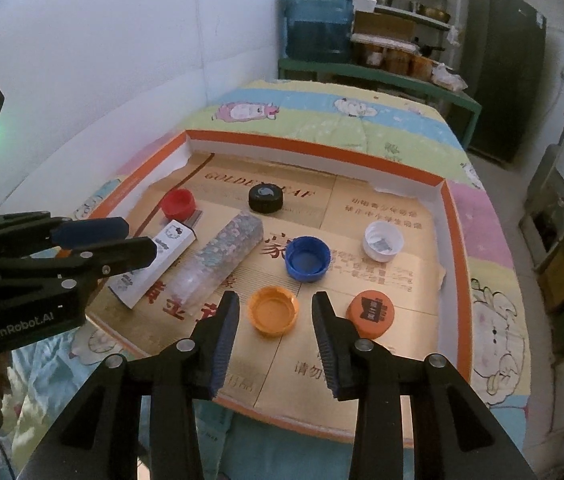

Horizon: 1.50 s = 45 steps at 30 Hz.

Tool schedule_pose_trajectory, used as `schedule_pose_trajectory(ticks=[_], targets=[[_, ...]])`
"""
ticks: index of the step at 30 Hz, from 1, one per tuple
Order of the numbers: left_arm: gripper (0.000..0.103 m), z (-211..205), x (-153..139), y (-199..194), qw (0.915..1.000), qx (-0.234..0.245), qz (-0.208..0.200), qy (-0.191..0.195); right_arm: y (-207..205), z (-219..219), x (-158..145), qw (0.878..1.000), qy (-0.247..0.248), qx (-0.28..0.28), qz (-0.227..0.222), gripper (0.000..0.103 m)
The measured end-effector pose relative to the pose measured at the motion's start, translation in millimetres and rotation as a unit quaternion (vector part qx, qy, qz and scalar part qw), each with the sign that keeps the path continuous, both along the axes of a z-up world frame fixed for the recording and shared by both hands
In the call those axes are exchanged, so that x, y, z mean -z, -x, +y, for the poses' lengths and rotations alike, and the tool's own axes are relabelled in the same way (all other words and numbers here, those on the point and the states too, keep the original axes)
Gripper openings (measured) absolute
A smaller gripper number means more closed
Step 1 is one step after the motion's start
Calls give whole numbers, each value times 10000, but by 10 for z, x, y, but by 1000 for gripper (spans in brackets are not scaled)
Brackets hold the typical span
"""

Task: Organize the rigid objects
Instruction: 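Withdraw both open tools from the box toward the gold and teal items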

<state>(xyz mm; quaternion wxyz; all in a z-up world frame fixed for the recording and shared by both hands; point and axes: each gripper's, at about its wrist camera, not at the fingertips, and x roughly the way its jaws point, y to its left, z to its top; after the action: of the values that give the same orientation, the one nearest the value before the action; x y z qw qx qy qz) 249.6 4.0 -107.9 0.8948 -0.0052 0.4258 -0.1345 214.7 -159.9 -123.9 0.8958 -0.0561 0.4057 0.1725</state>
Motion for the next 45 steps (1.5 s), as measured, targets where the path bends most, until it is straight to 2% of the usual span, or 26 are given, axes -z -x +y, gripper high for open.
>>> schedule_pose_trajectory(ticks=[16,28,35,45], targets=[[36,22,-292,467,9996,3,-266,63,454,-60,-323,9996,22,78,-280,39],[36,47,-401,826,9988,-43,-438,196,784,-113,-396,9993,6,160,-329,39],[36,47,-349,1038,9985,-75,-450,294,932,-100,-342,9995,-10,153,-259,39],[36,73,-190,1279,9989,-137,-307,314,946,74,4,9999,94,9,88,39]])
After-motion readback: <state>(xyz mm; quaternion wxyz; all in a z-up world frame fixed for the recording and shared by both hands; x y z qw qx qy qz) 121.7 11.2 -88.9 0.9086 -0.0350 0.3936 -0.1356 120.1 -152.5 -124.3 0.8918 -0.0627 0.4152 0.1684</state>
